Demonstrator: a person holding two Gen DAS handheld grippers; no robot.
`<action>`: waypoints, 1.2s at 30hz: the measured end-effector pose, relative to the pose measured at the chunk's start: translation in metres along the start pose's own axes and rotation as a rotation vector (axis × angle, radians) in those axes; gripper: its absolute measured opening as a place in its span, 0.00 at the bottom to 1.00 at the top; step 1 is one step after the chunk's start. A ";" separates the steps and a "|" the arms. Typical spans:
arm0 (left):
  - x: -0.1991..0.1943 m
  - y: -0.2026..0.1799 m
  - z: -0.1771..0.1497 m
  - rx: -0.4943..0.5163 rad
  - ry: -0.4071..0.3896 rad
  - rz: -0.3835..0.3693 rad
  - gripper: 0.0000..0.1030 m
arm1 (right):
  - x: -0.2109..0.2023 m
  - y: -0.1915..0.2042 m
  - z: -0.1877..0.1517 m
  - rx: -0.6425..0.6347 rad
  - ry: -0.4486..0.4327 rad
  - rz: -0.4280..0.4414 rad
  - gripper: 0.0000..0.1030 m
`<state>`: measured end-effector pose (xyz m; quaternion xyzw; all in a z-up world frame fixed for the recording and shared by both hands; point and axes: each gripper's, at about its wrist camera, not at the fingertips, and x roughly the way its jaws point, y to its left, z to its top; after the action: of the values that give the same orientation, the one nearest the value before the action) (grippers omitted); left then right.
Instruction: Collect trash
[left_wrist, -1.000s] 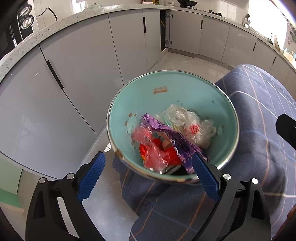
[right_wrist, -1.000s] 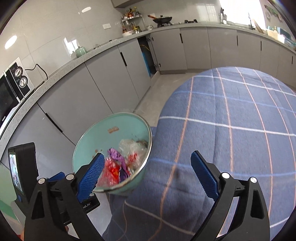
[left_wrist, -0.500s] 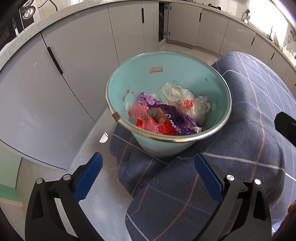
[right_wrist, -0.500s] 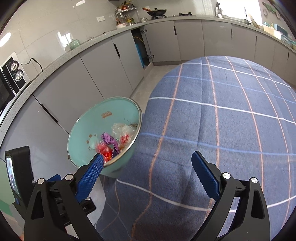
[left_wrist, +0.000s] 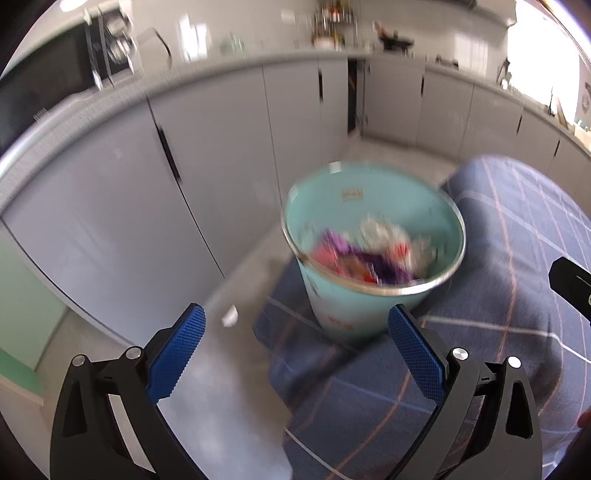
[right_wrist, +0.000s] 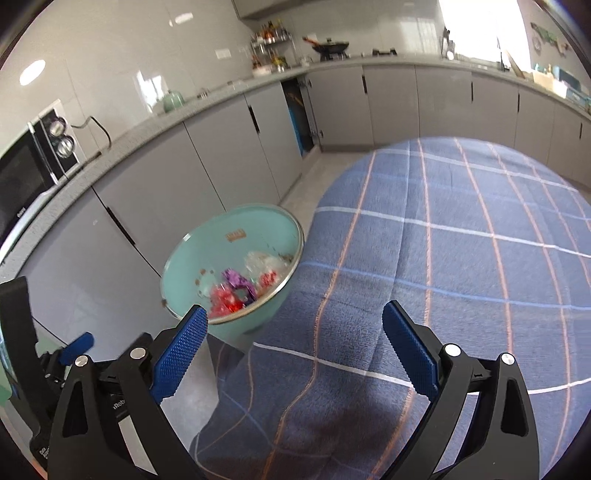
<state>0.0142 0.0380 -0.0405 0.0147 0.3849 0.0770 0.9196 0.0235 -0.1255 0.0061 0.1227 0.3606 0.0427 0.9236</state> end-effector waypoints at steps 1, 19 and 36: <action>-0.011 0.001 0.000 0.003 -0.044 0.011 0.94 | -0.005 0.000 0.001 0.001 -0.016 0.003 0.91; -0.099 0.033 0.005 -0.072 -0.384 -0.064 0.95 | -0.099 0.035 -0.005 -0.042 -0.437 0.016 0.95; -0.108 0.035 0.001 -0.069 -0.411 -0.080 0.95 | -0.108 0.032 -0.010 -0.023 -0.449 0.002 0.95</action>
<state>-0.0645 0.0562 0.0400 -0.0165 0.1867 0.0489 0.9811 -0.0621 -0.1110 0.0778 0.1190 0.1451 0.0193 0.9821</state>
